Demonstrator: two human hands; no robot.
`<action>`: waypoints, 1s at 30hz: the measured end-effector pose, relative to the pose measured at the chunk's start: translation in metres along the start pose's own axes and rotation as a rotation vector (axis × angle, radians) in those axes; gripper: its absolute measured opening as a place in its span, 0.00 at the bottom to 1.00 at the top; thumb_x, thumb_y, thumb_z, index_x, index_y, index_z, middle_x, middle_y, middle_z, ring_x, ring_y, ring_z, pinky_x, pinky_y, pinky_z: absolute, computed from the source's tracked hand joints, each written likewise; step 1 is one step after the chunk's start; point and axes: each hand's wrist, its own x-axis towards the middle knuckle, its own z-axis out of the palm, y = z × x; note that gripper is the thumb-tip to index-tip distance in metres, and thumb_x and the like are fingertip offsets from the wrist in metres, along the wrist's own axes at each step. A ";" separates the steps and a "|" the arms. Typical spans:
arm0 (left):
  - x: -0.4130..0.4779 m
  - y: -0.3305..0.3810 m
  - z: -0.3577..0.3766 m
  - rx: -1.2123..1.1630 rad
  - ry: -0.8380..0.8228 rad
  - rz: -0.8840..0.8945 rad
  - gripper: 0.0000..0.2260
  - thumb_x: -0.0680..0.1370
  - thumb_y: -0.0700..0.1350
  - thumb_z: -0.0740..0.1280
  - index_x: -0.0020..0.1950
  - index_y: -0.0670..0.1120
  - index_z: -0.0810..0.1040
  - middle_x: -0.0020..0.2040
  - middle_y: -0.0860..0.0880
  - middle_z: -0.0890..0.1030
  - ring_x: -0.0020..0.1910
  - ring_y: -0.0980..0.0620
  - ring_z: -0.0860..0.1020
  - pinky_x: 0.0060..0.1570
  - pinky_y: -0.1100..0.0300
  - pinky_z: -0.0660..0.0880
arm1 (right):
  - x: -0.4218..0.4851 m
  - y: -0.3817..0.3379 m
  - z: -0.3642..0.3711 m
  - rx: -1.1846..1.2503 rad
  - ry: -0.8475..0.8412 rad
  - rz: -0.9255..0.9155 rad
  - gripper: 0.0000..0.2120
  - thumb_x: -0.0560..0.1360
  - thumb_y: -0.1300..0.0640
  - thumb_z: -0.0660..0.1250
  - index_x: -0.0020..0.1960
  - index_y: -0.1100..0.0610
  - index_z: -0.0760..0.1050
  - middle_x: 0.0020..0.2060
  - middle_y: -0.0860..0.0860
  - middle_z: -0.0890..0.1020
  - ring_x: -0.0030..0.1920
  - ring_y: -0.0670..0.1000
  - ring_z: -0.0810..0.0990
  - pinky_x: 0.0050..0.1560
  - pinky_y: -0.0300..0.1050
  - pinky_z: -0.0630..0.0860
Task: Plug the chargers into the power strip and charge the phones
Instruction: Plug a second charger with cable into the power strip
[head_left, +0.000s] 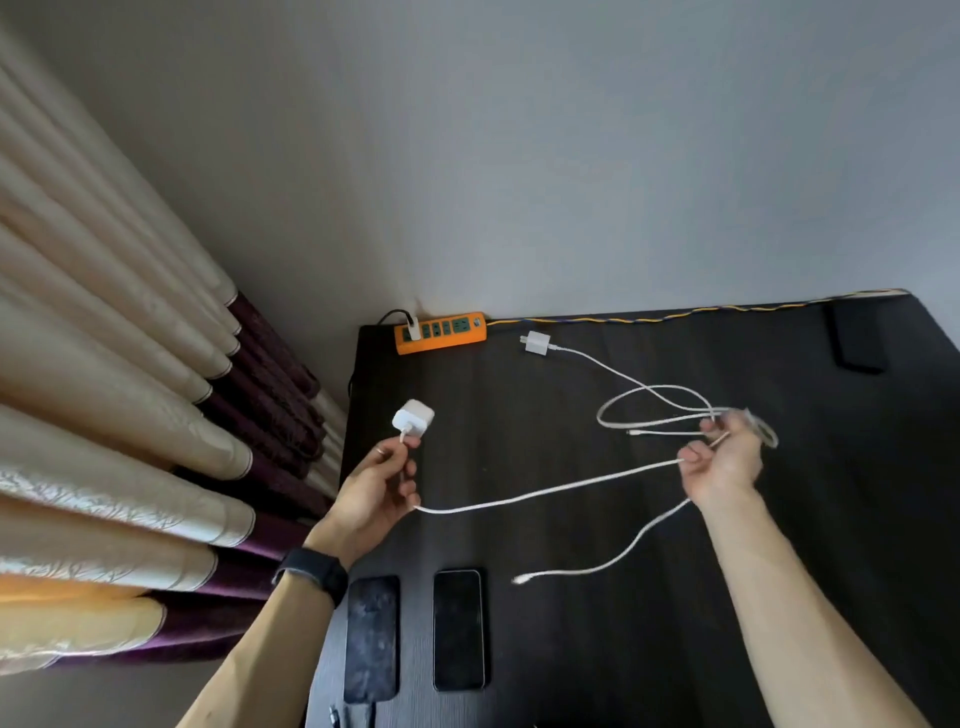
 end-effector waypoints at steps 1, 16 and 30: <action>0.001 -0.001 0.006 0.036 -0.023 0.005 0.08 0.83 0.43 0.60 0.51 0.47 0.78 0.37 0.49 0.71 0.28 0.55 0.66 0.30 0.62 0.68 | -0.005 -0.005 0.001 -0.063 -0.015 -0.099 0.08 0.81 0.49 0.61 0.45 0.49 0.75 0.31 0.47 0.72 0.20 0.44 0.59 0.20 0.36 0.55; -0.005 -0.029 0.031 0.532 -0.286 -0.035 0.10 0.82 0.51 0.63 0.55 0.50 0.81 0.43 0.51 0.77 0.32 0.55 0.68 0.33 0.64 0.63 | -0.075 0.099 -0.007 -0.991 -0.562 0.419 0.12 0.79 0.56 0.62 0.55 0.60 0.81 0.37 0.52 0.86 0.26 0.47 0.70 0.30 0.40 0.67; -0.012 -0.057 0.008 0.960 -0.241 -0.324 0.03 0.78 0.41 0.66 0.51 0.43 0.77 0.45 0.48 0.84 0.35 0.49 0.79 0.40 0.57 0.74 | -0.082 0.153 -0.040 -0.992 -0.553 0.380 0.12 0.75 0.52 0.75 0.49 0.55 0.74 0.43 0.52 0.80 0.25 0.45 0.68 0.26 0.39 0.66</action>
